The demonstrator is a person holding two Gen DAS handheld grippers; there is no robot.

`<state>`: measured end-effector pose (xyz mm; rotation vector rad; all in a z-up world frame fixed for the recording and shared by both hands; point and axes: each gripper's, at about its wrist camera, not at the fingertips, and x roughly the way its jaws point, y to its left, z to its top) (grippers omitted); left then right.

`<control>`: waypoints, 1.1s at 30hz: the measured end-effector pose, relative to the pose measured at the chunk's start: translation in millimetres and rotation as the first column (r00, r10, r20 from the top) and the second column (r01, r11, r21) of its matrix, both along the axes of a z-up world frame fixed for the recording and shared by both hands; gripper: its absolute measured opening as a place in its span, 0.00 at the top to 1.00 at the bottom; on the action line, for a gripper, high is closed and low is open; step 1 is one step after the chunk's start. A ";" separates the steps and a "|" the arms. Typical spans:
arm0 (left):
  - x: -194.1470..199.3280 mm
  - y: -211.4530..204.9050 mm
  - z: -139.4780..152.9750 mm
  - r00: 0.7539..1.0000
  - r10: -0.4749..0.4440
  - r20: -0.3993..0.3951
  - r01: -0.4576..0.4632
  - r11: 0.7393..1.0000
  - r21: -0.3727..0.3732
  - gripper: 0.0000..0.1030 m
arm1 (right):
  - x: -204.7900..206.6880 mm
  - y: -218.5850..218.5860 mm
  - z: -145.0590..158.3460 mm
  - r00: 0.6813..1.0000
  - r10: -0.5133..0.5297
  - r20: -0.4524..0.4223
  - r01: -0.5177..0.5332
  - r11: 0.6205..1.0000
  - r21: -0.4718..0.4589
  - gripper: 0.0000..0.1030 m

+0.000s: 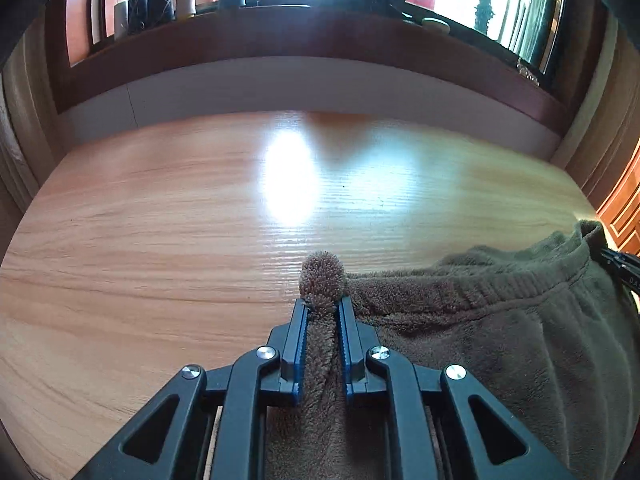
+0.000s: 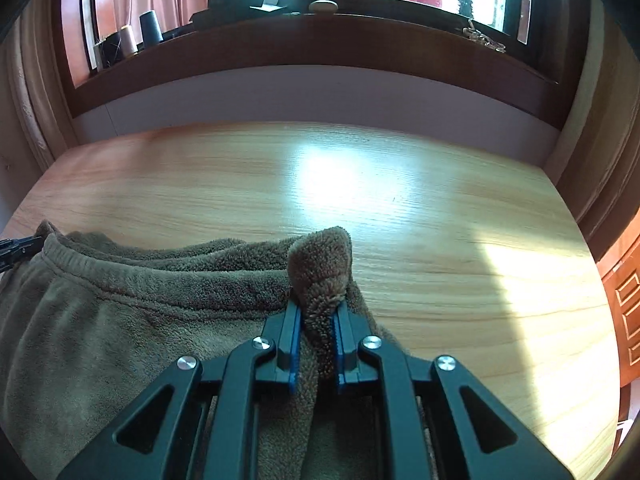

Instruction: Fold clothes

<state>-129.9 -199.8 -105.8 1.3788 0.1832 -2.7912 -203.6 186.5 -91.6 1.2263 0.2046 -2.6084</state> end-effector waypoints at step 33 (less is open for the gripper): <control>-2.8 48.2 -3.4 0.999 -0.040 0.022 0.040 0.999 0.003 0.33 | 45.2 -42.5 -19.1 0.977 0.181 0.115 -0.182 0.983 -0.004 0.18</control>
